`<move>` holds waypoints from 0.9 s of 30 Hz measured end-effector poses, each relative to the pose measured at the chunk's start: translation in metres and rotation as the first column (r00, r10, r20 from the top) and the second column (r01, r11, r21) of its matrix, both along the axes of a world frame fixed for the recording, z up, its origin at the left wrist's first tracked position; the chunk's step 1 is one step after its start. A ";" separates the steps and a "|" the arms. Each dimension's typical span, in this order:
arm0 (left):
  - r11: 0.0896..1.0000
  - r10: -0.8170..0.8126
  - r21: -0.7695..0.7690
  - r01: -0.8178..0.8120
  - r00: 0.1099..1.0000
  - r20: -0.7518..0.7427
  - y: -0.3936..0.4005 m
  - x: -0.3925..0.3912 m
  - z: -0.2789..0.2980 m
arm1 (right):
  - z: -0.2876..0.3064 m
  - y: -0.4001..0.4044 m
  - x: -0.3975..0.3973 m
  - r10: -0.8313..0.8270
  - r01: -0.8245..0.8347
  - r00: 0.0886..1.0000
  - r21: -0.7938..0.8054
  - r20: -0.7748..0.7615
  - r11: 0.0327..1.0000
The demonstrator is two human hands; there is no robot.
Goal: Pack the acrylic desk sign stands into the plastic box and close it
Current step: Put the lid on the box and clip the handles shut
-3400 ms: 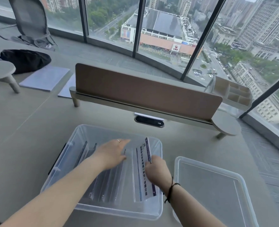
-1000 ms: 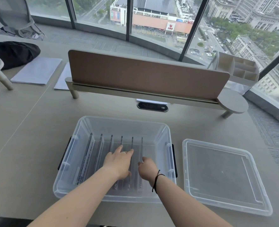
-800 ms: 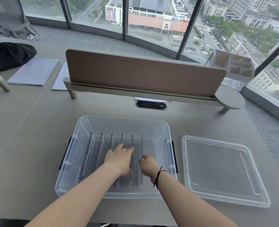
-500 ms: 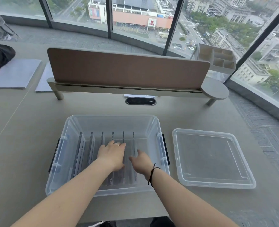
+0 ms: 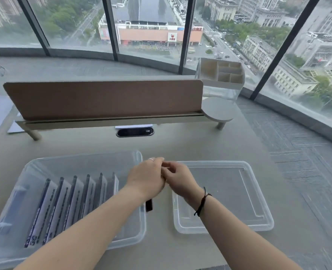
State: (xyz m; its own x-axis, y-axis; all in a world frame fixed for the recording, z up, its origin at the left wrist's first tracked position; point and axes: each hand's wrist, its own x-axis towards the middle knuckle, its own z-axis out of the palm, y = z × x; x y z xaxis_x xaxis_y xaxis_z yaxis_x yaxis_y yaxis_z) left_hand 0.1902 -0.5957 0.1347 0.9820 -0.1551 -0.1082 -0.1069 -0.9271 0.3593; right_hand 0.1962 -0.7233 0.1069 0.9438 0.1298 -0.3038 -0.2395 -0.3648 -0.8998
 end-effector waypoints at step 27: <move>0.802 0.467 -0.013 -0.597 0.641 -0.610 -0.141 0.037 -0.170 | -0.163 -0.361 0.036 -0.376 0.135 0.899 -0.675 -0.225 0.725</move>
State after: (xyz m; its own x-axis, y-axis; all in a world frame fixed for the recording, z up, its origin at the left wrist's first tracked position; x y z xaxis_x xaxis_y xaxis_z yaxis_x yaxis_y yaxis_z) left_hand 0.2269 -0.7371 -0.0356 0.6695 0.2939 -0.6822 0.6588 -0.6594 0.3623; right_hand 0.2323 -1.0840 -0.0561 0.7391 -0.4362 -0.5133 -0.6397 -0.6933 -0.3319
